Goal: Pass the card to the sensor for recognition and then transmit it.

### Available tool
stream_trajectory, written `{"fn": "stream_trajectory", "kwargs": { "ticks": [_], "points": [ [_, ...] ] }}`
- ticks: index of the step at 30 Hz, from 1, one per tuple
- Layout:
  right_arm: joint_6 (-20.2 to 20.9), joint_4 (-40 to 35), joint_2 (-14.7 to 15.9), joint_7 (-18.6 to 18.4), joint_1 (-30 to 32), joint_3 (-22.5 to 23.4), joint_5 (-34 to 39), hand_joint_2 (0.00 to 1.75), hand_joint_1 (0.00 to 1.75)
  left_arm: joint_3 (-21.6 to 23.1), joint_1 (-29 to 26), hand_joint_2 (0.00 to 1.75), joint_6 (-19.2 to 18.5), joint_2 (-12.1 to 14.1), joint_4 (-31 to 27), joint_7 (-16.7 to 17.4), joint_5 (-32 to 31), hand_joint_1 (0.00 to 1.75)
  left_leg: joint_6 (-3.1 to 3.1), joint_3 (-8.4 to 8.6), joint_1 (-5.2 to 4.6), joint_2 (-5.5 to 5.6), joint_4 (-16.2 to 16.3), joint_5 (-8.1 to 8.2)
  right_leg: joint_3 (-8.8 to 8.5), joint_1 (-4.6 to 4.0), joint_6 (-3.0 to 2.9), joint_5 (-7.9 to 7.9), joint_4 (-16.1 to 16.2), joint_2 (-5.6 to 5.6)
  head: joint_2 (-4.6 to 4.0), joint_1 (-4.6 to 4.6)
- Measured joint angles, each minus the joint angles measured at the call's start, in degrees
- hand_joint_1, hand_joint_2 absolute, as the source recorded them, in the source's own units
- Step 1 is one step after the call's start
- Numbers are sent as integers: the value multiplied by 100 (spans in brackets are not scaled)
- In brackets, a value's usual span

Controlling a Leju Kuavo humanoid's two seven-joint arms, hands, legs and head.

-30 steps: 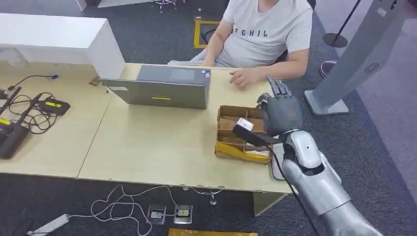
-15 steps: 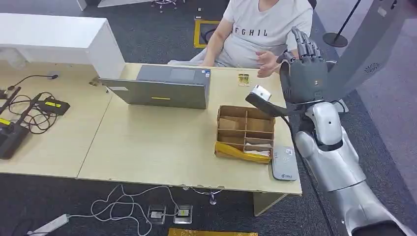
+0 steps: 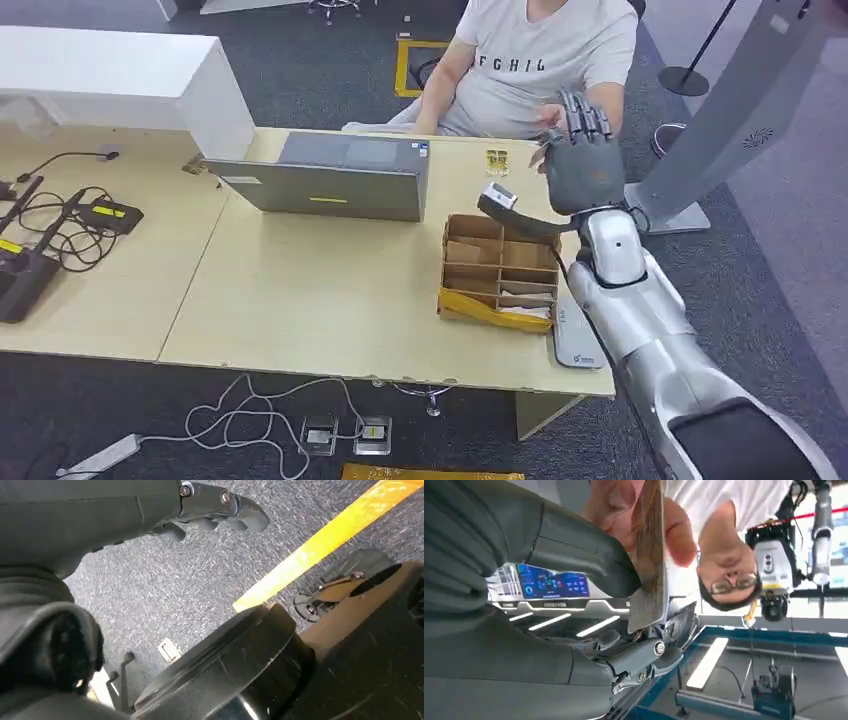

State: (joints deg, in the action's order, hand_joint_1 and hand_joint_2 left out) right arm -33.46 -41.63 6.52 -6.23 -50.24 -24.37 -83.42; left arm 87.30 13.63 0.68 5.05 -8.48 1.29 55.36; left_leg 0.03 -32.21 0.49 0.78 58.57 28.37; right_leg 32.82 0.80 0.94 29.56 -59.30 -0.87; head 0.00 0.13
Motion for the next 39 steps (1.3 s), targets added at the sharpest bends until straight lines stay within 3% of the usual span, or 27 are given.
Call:
{"fn": "stream_trajectory", "kwargs": {
  "ticks": [9,10,11,15,16,32,39],
  "points": [
    [249,840,-70,-287,-325,-72,-217,175,175,0,4,0,18,-2,0,22,-100,0,0,3,0,0,0,0,-1,0,0,0,1,-1,0,0],
    [267,897,-70,-321,-338,-72,-221,175,143,0,3,0,15,-2,0,33,-107,0,0,3,0,1,1,0,-1,0,0,0,1,-1,0,2],
    [267,947,-70,-352,-344,-74,-232,175,59,0,3,0,11,-2,0,46,-114,0,0,3,0,1,1,0,-1,0,0,0,1,-1,0,0],
    [214,1131,-68,-437,-350,-77,-289,175,59,0,3,0,2,-2,0,72,-118,0,0,4,0,0,1,0,0,0,0,0,1,0,0,0],
    [197,1177,-66,-459,-355,-77,-300,175,0,0,3,0,2,-2,0,83,-118,0,0,4,0,-1,1,0,0,0,0,0,1,1,0,2],
    [-118,1542,92,-663,-508,-77,-645,175,0,2,1,0,-35,-4,0,94,-221,0,0,6,-1,-2,2,0,1,1,1,-1,1,4,0,0],
    [-162,1573,479,-501,-674,-59,-632,175,0,9,-12,0,-61,-22,0,96,-186,0,0,6,-2,-1,5,0,2,2,2,-2,5,2,0,0]
  ]
}}
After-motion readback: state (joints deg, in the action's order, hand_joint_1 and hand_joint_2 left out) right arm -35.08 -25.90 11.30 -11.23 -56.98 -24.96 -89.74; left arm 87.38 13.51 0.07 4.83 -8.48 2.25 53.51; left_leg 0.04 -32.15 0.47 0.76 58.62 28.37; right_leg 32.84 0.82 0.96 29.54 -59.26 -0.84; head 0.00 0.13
